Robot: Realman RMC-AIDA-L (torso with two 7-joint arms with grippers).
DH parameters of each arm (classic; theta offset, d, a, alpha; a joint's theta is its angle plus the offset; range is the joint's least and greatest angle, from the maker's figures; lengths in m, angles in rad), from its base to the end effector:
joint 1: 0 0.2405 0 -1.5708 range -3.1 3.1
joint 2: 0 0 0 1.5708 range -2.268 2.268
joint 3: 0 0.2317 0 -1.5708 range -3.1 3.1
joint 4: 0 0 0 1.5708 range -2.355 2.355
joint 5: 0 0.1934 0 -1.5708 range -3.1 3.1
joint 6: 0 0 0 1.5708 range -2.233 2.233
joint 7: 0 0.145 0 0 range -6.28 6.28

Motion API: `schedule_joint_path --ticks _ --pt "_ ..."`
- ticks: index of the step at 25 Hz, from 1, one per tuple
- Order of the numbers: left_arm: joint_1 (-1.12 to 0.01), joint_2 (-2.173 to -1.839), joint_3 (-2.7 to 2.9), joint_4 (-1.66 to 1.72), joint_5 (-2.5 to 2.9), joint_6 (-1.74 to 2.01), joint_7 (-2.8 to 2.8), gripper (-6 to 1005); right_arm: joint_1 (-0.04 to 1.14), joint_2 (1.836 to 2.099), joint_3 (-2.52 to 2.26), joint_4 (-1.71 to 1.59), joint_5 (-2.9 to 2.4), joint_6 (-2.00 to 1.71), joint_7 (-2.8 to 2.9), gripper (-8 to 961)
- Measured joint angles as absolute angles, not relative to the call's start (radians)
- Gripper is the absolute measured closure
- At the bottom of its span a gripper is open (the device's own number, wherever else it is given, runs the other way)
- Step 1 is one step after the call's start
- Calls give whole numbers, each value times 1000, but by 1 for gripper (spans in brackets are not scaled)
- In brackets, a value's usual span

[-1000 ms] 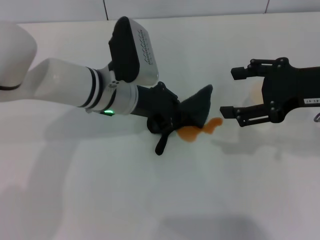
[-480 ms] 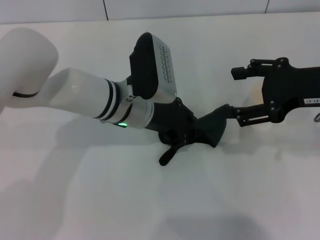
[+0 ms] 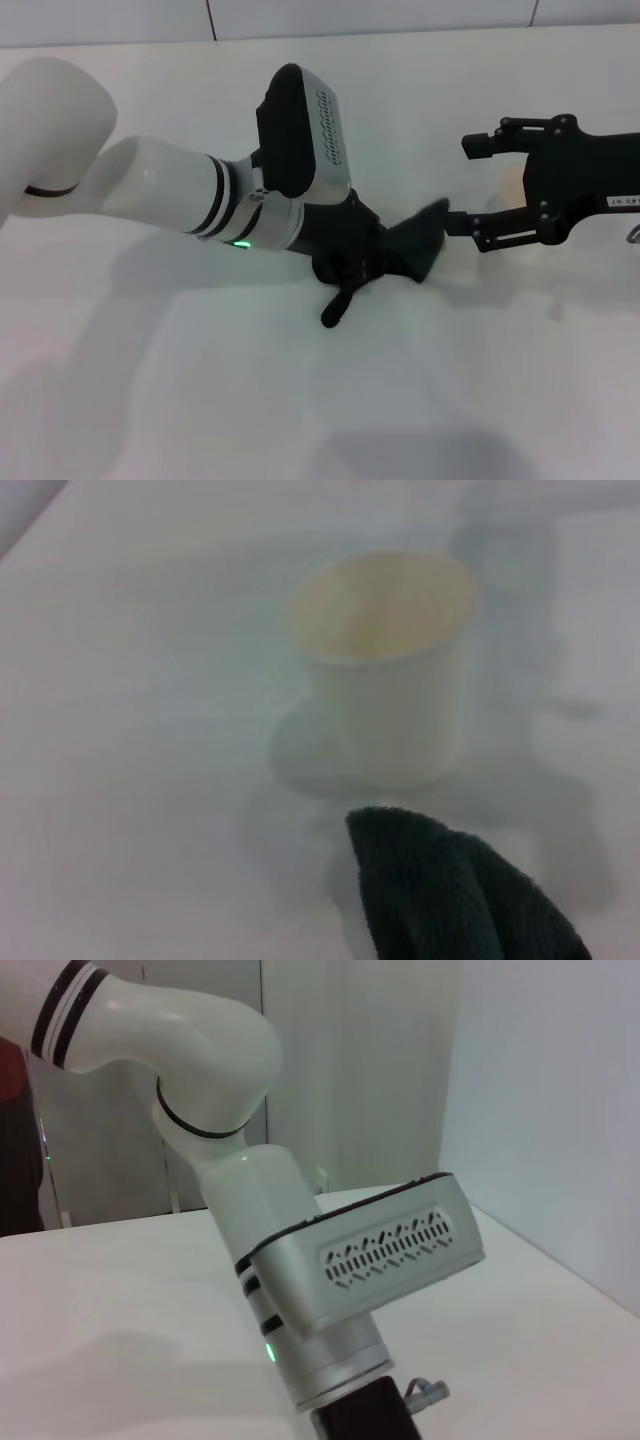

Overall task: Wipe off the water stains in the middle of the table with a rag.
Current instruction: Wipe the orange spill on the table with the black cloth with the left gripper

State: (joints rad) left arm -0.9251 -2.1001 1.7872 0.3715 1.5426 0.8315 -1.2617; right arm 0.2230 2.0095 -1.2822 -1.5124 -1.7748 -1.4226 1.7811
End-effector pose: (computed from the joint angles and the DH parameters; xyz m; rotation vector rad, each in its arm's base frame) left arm -0.1555 0.3443 -0.1233 -2.9655 0.1076 0.0191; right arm 0.1566 0.2856 0.0574 -2.7563 0.2140 0.4389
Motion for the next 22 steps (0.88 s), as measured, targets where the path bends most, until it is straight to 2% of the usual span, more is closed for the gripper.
schedule_joint_path --ticks 12,22 --pt "-944 -2095 1789 371 1552 703 -1196 872 224 2009 -1286 -1512 -1775 -1419 1785 83" --pt "-934 -2105 1796 393 1487 661 -1066 872 221 2009 -1287 -1511 -1769 -1417 1783 84"
